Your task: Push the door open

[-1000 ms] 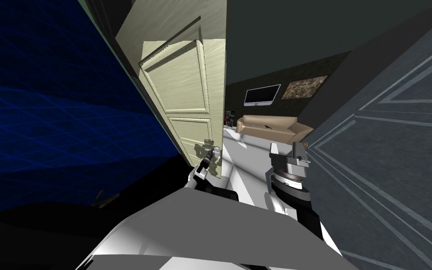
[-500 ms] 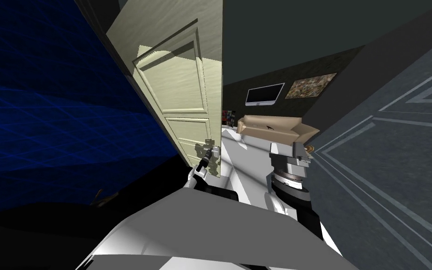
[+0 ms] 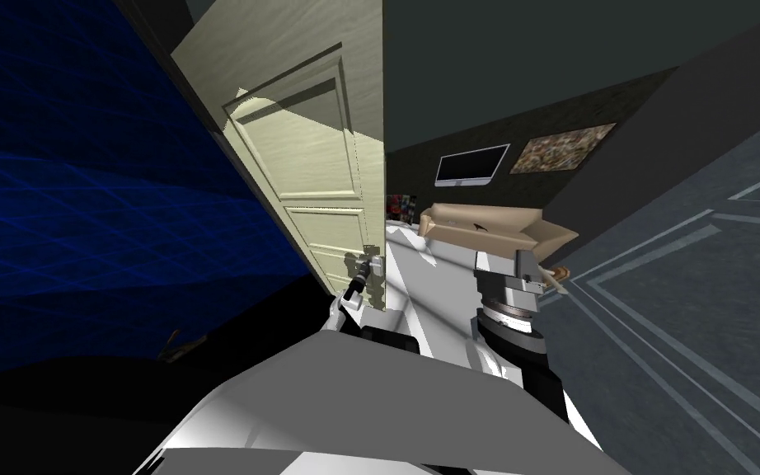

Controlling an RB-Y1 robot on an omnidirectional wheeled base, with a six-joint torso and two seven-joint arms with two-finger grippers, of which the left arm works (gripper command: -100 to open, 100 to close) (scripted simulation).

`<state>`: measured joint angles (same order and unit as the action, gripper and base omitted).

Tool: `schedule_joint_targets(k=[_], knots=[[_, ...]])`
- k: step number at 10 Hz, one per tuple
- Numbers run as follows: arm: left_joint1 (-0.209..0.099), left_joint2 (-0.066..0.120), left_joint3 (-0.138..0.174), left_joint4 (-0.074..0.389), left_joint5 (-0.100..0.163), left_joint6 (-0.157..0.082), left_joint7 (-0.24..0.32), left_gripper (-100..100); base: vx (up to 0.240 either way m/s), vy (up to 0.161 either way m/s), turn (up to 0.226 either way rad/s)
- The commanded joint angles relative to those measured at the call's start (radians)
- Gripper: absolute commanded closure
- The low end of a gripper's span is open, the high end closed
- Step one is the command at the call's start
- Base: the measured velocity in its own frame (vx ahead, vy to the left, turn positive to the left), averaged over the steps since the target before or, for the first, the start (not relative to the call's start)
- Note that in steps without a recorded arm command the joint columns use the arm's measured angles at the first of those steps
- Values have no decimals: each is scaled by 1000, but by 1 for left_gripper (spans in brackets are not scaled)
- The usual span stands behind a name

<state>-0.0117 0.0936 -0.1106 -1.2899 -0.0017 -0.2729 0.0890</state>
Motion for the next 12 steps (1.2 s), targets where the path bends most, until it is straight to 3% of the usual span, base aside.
schedule_joint_targets(k=[1,7,8,12], knots=[[-15,5,30,8,4,-6,-4,100,127,-104,63],[-43,-19,112,47,11,-4,-24,100,161,-139,78],[-33,-17,101,41,10,3,-21,100,84,-47,33],[-30,-14,147,36,16,1,-29,100,159,-72,55]])
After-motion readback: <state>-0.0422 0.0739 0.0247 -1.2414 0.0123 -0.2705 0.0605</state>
